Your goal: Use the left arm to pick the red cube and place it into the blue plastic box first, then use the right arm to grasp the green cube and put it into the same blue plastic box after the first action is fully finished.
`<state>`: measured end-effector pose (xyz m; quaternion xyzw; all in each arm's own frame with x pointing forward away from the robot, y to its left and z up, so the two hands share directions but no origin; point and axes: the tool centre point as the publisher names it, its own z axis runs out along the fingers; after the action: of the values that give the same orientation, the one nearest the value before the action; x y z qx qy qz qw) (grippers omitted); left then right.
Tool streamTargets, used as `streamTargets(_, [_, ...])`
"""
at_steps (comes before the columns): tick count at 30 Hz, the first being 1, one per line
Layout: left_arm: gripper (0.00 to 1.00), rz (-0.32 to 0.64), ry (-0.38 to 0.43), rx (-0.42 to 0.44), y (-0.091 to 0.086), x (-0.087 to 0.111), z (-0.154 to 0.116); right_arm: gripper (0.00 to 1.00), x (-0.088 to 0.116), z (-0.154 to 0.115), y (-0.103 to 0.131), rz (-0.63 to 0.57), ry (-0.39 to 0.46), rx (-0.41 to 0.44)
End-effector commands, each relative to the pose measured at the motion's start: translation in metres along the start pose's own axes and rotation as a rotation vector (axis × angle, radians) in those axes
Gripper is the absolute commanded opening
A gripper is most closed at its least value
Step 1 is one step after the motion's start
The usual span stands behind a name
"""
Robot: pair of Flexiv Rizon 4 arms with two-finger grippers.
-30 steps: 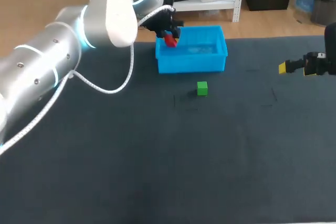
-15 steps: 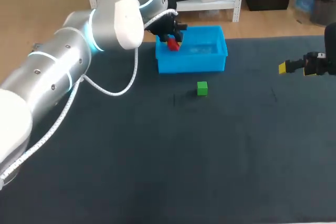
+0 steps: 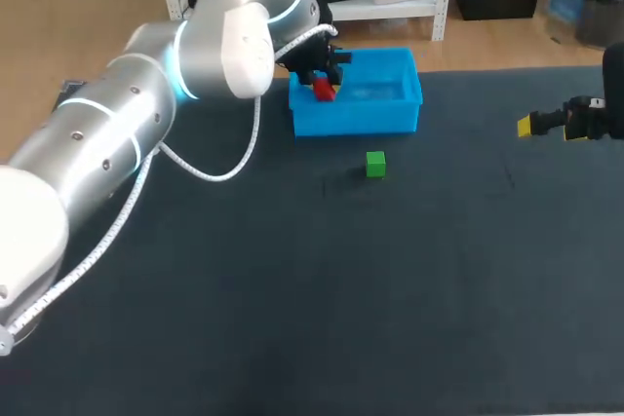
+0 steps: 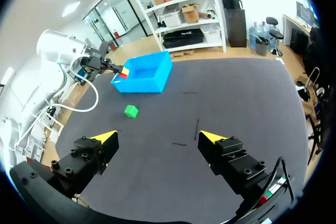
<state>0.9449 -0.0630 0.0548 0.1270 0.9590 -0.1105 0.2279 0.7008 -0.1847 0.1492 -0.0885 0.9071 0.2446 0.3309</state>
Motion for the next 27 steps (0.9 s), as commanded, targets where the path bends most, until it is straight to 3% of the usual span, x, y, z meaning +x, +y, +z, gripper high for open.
streamTargets(1, [0.0,-0.003,0.123,-0.008,-0.0009,-0.0142,0.0078,1.0,-0.0001,-0.0001,-0.0005,-0.001,0.001,-0.001])
streamTargets(11, [0.0,0.004,0.146,-0.029,0.0001,-0.0114,0.0088,1.0,-0.0001,-0.0001,-0.0005,-0.001,0.001,-0.001])
streamTargets(15, [0.43,0.01,0.16,-0.038,0.0,-0.0108,0.0104,1.0,-0.0001,-0.0001,-0.0005,-0.001,0.001,-0.001])
streamTargets(17, [0.56,0.011,0.161,-0.039,0.0,-0.0107,0.0105,1.0,-0.0001,-0.0001,-0.0005,-0.001,0.001,-0.001])
streamTargets(19, [0.82,0.014,0.165,-0.041,0.0001,-0.0106,0.0104,1.0,-0.0001,-0.0001,-0.0005,-0.001,0.001,-0.001])
streamTargets(23, [1.0,0.019,0.169,-0.041,-0.0009,-0.0096,0.0097,1.0,-0.0001,-0.0001,-0.0005,-0.001,0.001,-0.001])
streamTargets(27, [1.0,0.032,0.162,-0.041,-0.0039,-0.0084,0.0025,1.0,-0.0001,-0.0001,-0.0005,-0.001,0.001,-0.001])
